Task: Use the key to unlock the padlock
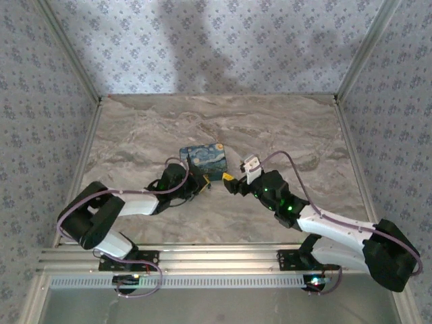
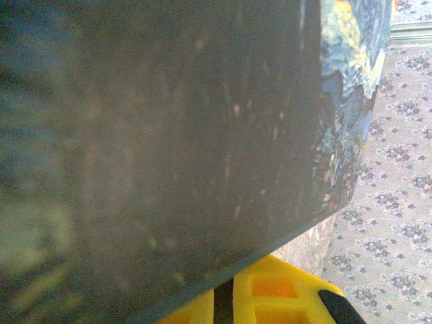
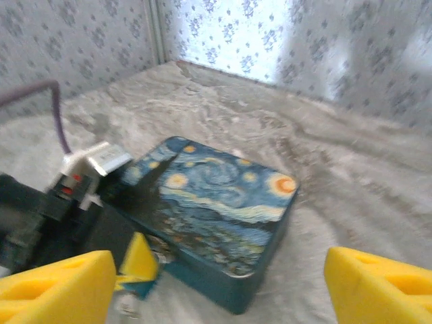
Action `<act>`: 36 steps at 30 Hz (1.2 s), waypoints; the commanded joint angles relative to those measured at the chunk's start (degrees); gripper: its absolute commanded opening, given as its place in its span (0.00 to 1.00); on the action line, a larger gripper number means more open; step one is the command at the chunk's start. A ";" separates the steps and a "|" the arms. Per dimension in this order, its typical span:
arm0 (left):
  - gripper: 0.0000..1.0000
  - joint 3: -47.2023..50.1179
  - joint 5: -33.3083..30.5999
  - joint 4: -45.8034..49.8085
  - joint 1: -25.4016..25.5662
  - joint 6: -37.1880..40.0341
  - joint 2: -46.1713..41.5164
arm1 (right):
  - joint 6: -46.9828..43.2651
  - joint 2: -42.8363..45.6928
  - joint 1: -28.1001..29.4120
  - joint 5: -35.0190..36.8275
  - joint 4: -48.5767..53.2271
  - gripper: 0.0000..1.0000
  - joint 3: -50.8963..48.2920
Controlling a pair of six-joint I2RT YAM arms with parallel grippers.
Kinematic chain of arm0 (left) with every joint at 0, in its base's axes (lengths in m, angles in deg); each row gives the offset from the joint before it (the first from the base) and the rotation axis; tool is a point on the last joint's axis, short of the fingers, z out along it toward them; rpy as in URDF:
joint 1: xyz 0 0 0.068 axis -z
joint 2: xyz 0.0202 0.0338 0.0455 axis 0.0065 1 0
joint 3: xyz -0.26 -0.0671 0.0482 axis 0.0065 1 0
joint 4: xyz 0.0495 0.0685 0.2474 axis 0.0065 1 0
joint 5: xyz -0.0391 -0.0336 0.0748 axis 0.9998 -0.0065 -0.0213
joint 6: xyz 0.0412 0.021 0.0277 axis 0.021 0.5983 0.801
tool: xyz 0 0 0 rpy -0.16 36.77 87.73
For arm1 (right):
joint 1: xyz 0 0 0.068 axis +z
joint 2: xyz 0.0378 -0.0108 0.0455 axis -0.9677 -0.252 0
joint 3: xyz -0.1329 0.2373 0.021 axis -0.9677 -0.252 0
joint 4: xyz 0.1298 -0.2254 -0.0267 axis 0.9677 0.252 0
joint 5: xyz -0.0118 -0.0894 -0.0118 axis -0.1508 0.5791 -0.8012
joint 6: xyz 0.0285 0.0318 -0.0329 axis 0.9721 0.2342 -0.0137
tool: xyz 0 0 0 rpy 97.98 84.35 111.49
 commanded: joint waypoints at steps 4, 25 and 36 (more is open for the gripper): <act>0.00 -2.91 -0.71 7.78 0.35 -4.87 -3.70 | -24.17 2.00 -1.06 -1.33 4.11 0.92 0.21; 0.00 -6.21 0.37 14.77 0.39 -12.51 -6.67 | -40.05 -20.20 9.91 3.00 -12.96 0.93 -3.02; 0.00 -6.30 0.25 15.81 0.38 -12.44 -7.56 | -39.54 -24.57 5.97 -4.72 -18.83 0.93 -2.11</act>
